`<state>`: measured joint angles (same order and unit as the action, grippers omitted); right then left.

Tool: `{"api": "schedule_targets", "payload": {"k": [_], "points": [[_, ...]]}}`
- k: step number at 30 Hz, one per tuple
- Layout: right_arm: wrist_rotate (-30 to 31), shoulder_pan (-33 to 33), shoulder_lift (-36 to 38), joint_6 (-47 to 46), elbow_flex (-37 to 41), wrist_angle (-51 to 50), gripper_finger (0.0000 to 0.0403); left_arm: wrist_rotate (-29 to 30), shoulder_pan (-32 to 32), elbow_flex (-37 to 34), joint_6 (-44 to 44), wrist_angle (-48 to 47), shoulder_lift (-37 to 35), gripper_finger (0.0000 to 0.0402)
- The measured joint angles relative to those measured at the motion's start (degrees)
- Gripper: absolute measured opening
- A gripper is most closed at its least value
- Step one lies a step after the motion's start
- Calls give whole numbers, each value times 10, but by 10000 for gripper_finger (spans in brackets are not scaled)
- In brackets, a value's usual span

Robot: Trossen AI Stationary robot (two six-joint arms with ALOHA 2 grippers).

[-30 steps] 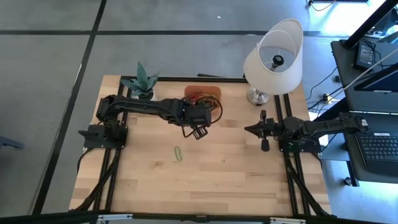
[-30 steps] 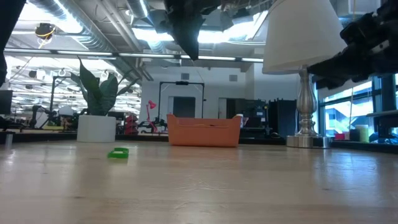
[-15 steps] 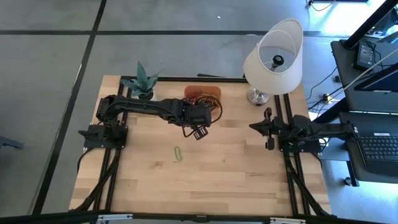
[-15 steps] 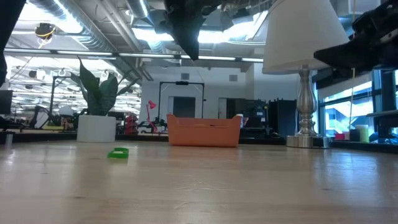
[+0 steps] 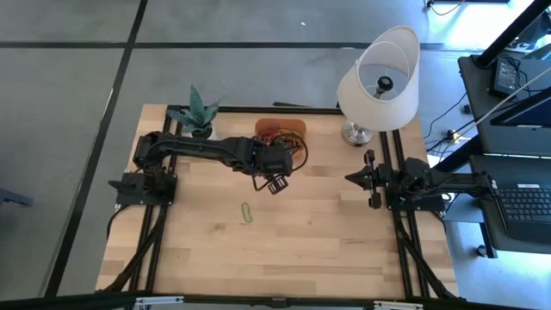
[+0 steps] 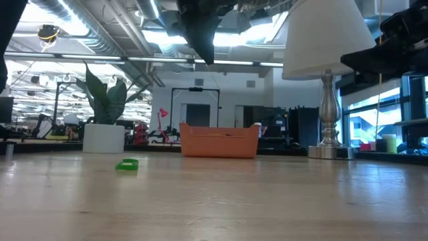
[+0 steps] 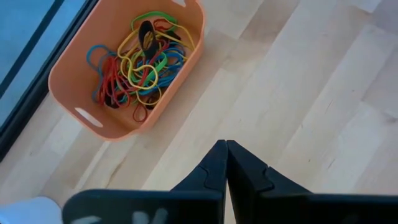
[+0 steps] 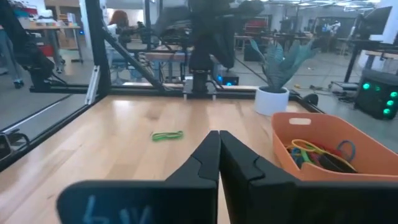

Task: Pick and place rubber bands into bin
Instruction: Put the green rubber band into the orange bin

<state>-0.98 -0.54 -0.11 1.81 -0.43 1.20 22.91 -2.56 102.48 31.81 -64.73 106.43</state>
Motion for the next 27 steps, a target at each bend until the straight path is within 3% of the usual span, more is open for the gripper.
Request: {"api": "schedule_targets", "payload": {"k": [4, 9, 16, 19, 27], "points": [[3, 0, 0, 0, 0, 0, 20, 0, -3, 0, 13, -2, 0, 18], [3, 0, 0, 0, 0, 0, 24, -3, -8, 0, 68, -24, 14, 69], [3, 0, 0, 0, 0, 0, 25, -78, -14, 0, 308, -126, 88, 163], [4, 0, 0, 0, 0, 0, 25, -111, -25, 0, 372, -147, 125, 190], [4, 0, 0, 0, 0, 0, 25, -170, -63, 0, 446, -149, 200, 209]]}}
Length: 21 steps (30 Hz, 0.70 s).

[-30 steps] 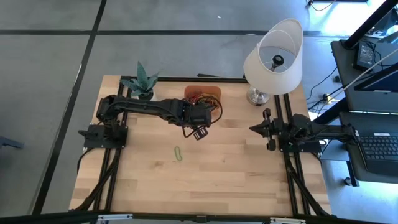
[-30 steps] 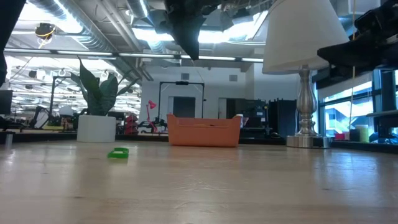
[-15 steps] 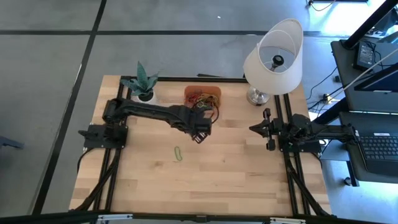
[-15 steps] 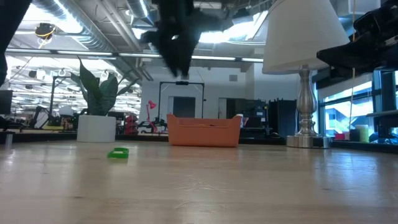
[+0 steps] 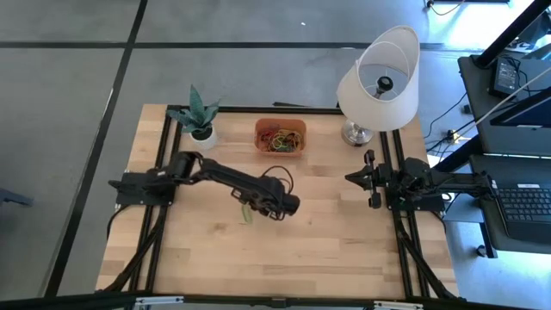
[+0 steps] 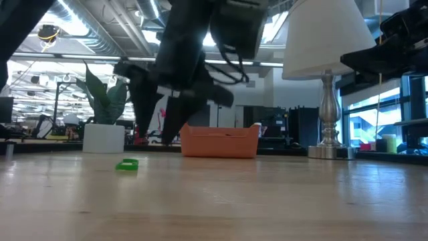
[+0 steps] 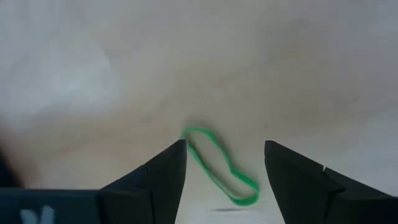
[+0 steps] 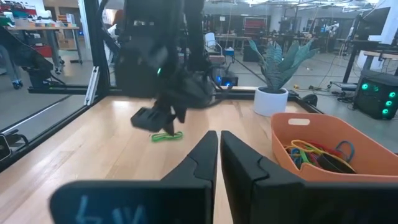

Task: Pick and place rubber bands into bin
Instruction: Put the green rubber band into the orange bin

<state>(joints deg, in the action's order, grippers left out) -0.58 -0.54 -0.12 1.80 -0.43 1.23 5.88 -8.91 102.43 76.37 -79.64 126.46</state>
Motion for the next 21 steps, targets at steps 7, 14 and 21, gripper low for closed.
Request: {"api": "schedule_targets", "payload": {"k": [7, 14, 21], "points": [[0, 0, 0, 0, 0, 0, 26, -22, -17, 0, 1, -15, 33, 210], [0, 0, 0, 0, 0, 0, 26, -26, -27, -1, -14, -20, 53, 191], [-1, 0, 0, 0, 0, 0, 26, -68, -30, -82, -15, 75, 33, 151]]}}
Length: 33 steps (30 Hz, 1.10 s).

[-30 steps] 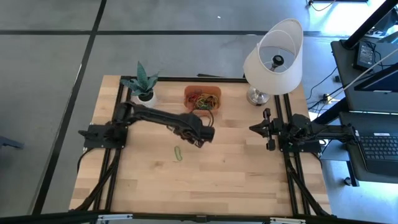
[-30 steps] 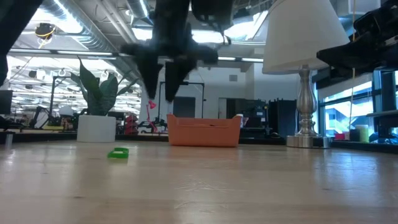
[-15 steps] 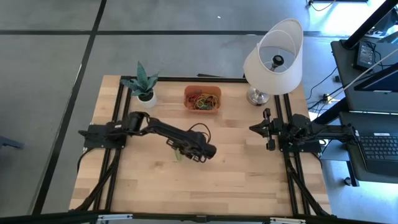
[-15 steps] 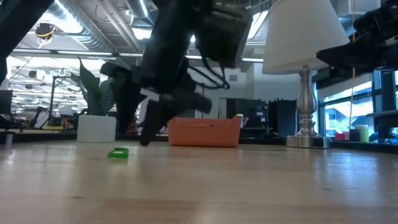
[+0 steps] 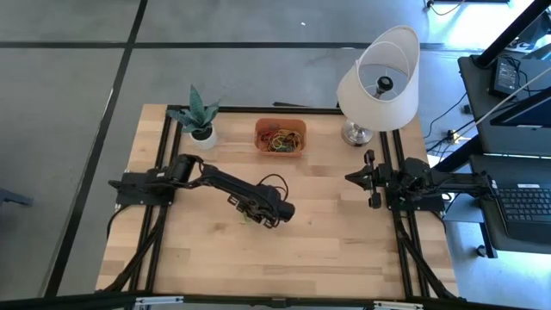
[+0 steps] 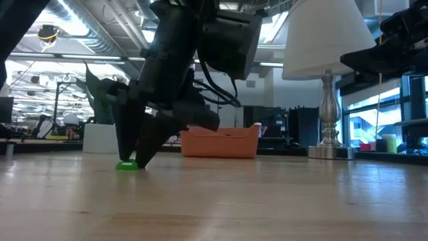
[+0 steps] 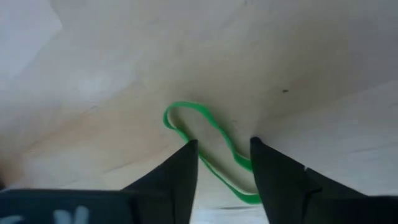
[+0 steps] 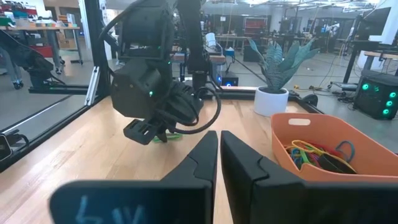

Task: Pick and place rubber bands into bin
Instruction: Put the green rubber band into the orange bin

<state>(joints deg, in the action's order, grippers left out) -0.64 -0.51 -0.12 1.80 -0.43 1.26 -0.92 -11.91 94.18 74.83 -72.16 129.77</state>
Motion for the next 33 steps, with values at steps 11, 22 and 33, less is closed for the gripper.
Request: {"api": "schedule_targets", "payload": {"k": [11, 22, 33], "points": [[0, 0, 0, 0, 0, 0, 26, 7, 22, -3, -37, 20, -13, 7], [0, 0, 0, 0, 0, 0, 26, 160, 59, 16, -111, -45, -139, 2], [0, 0, 0, 0, 0, 0, 26, 209, 221, 95, -412, 24, -201, 2]]}}
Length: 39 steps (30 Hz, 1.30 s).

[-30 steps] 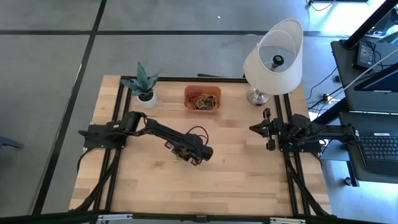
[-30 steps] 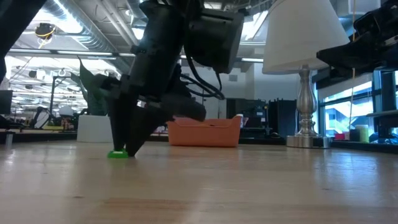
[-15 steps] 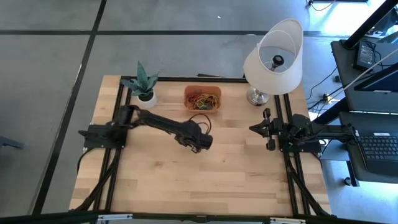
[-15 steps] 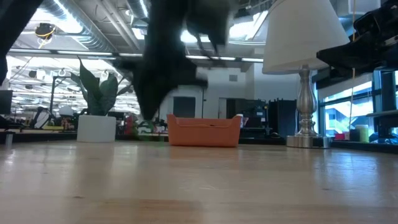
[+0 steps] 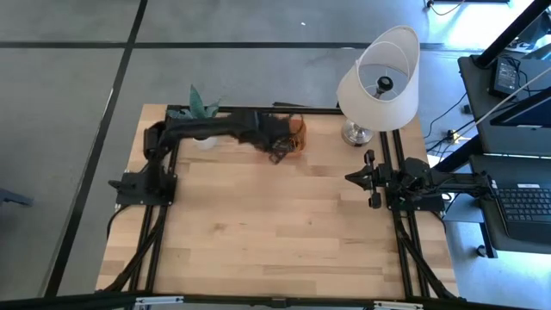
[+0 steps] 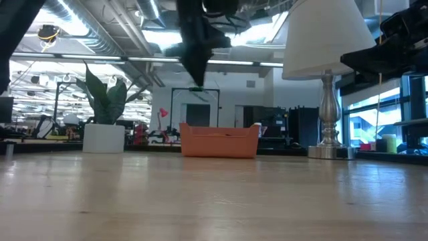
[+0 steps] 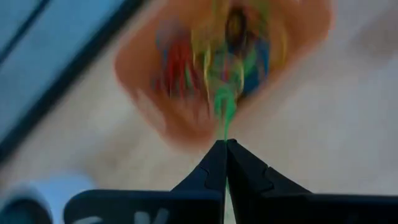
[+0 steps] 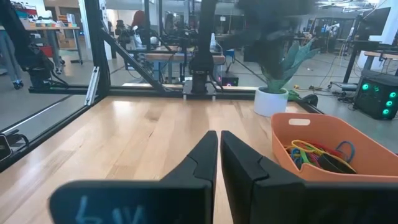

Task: Pick and place rubber bands into bin
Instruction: Put the green rubber band into the orange bin, then return to Home Position

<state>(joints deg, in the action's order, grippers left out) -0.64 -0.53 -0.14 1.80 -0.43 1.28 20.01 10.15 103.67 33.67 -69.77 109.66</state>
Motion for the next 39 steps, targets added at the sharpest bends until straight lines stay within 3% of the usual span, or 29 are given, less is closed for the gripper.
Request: {"api": "schedule_targets", "payload": {"k": [6, 11, 20, 32, 39], "points": [[0, 0, 0, 0, 0, 0, 26, -48, 79, 50, -153, 99, 41, 2], [0, 0, 0, 0, 0, 0, 25, -88, 119, 95, -253, 120, 114, 2], [0, 0, 0, 0, 0, 0, 25, -123, 137, 118, -320, 118, 228, 10], [0, 0, 0, 0, 0, 0, 25, -107, 143, 120, -350, 115, 177, 137], [0, 0, 0, 0, 0, 0, 25, -88, 136, 119, -331, 121, 113, 159]]}}
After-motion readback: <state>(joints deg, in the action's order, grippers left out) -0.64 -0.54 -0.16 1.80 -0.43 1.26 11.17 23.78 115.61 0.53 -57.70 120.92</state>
